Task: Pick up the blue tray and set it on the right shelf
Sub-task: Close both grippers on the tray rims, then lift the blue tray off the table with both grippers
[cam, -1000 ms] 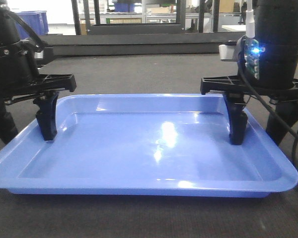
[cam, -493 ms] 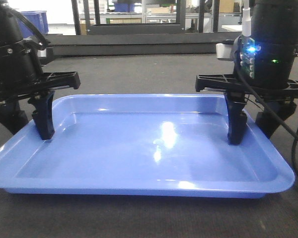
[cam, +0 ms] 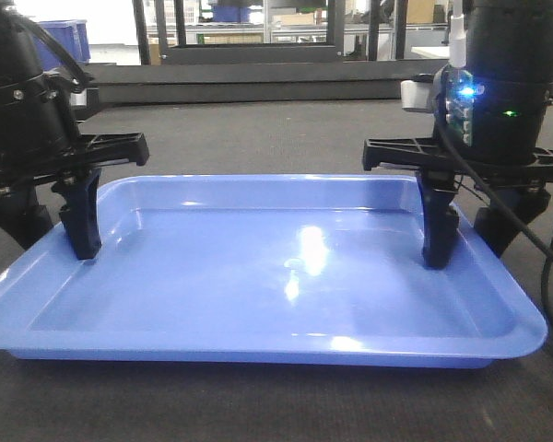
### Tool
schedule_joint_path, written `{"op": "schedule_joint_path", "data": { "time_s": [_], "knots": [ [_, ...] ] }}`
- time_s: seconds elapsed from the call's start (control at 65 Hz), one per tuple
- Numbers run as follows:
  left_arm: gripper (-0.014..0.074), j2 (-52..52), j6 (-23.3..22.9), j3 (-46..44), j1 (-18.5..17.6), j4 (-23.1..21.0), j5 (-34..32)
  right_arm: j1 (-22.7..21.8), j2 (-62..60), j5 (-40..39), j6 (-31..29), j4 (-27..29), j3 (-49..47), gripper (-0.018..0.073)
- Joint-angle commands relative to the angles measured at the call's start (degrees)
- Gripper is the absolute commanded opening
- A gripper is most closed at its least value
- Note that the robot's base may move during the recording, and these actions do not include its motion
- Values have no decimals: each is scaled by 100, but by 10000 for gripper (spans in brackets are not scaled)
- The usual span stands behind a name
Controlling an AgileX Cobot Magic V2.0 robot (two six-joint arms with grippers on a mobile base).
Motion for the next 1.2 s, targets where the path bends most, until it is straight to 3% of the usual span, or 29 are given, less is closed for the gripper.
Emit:
{"op": "schedule_joint_path", "data": {
  "time_s": [0.0,0.493,0.662,0.816,0.985,1.185],
  "knots": [
    [52,-259,-38,-116,-21,116,-29,-14,-262,11,-60,-176,-116,156],
    [50,-259,-38,-116,-21,116,-29,-14,-262,17,-60,-176,-116,156],
    [-48,-259,-38,-116,-21,116,-57,-14,-262,22,-60,-176,-116,156],
    [-48,-259,-38,-116,-21,144,-57,-14,-262,27,-143,-176,-116,156],
    [-48,-259,558,-116,-21,170,-57,-14,-262,33,-492,-176,-116,158],
    [-48,-259,662,-116,-21,170,-62,-14,-262,-4,-577,-176,-116,161]
  ]
}}
